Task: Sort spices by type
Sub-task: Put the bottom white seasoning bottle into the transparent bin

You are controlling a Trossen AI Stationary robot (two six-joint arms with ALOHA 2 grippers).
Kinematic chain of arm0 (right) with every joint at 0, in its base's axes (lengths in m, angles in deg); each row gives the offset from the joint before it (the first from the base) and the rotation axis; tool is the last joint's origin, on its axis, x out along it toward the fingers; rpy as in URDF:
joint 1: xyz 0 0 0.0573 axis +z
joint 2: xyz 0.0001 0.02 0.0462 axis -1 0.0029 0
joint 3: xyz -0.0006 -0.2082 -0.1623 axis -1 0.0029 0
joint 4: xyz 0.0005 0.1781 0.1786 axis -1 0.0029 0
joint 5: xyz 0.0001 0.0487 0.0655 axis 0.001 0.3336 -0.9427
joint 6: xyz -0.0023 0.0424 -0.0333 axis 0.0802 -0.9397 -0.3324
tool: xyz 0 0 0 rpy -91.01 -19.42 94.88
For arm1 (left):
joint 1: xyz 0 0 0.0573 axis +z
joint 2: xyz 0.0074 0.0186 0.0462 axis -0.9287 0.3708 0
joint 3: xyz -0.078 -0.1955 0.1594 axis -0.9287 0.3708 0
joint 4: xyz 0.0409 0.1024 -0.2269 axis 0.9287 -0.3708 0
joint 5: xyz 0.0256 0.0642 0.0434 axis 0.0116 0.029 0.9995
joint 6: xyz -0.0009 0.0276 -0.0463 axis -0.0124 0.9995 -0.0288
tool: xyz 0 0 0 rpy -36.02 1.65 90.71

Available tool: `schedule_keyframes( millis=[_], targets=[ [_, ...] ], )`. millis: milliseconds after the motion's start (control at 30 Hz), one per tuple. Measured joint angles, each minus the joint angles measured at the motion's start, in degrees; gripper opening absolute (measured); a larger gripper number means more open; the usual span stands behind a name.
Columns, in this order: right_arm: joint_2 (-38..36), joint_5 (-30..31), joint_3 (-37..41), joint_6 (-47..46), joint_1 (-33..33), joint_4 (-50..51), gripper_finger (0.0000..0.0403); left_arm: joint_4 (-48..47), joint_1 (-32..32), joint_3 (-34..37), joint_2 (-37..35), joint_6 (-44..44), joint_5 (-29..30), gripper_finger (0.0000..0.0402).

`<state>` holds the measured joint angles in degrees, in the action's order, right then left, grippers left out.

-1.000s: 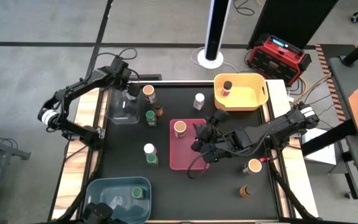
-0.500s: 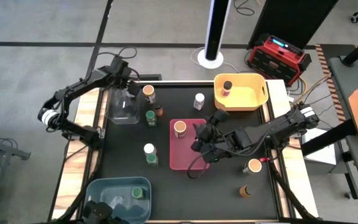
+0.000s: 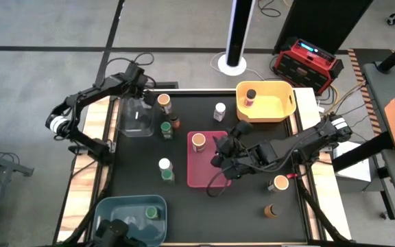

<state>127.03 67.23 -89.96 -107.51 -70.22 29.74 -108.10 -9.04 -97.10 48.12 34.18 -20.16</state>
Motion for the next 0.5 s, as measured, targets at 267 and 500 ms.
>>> schedule_keyframes(
  millis=[267,500],
  targets=[
    [0.0,-0.1,0.0,-0.3,0.0,0.1,0.0219,0.3,0.2,0.2,-0.1,-0.9,1.1,0.0216],
    [0.0,-0.1,0.0,-0.6,0.0,0.1,0.0219,-0.5,0.2,0.3,-0.1,-1.0,2.3,0.0244]
  ],
)
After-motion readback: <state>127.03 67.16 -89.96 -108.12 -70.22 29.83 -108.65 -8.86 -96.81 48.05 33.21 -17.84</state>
